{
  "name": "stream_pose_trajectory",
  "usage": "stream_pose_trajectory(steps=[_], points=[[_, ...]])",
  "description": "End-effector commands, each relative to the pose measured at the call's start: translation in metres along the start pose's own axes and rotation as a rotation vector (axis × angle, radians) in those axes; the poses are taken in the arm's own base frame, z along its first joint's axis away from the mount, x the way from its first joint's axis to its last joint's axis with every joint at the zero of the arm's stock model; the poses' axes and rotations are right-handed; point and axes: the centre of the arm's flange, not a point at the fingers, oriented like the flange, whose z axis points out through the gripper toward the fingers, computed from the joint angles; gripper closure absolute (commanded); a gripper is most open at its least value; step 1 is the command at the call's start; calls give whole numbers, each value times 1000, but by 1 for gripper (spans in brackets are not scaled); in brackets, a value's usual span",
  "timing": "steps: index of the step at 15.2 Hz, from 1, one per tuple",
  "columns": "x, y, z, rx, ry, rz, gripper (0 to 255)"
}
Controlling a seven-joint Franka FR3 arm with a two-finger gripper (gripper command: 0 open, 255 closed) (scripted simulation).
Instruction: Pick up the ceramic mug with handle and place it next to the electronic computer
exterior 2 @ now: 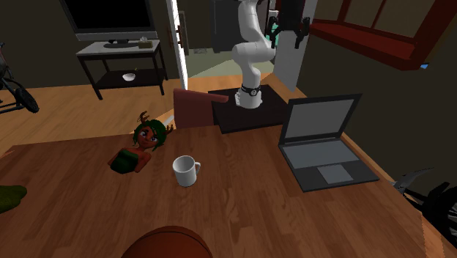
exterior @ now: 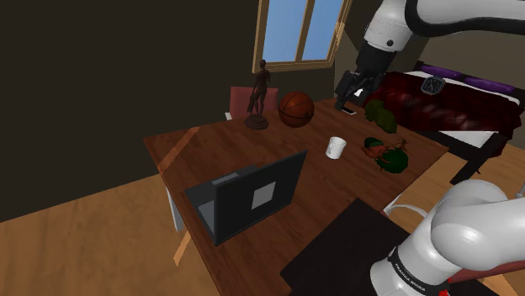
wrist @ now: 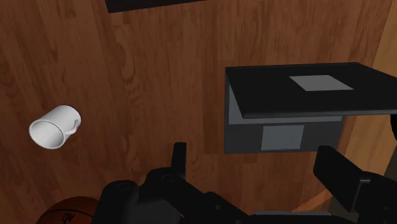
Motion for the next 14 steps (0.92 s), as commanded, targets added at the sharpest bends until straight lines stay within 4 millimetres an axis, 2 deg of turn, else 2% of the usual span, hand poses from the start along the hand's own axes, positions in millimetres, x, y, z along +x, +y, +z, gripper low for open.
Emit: stream_pose_trajectory(steps=[1, 14], points=[[0, 0, 0, 0, 0, 0, 0], [61, 130, 103, 26, -35, 5, 0]])
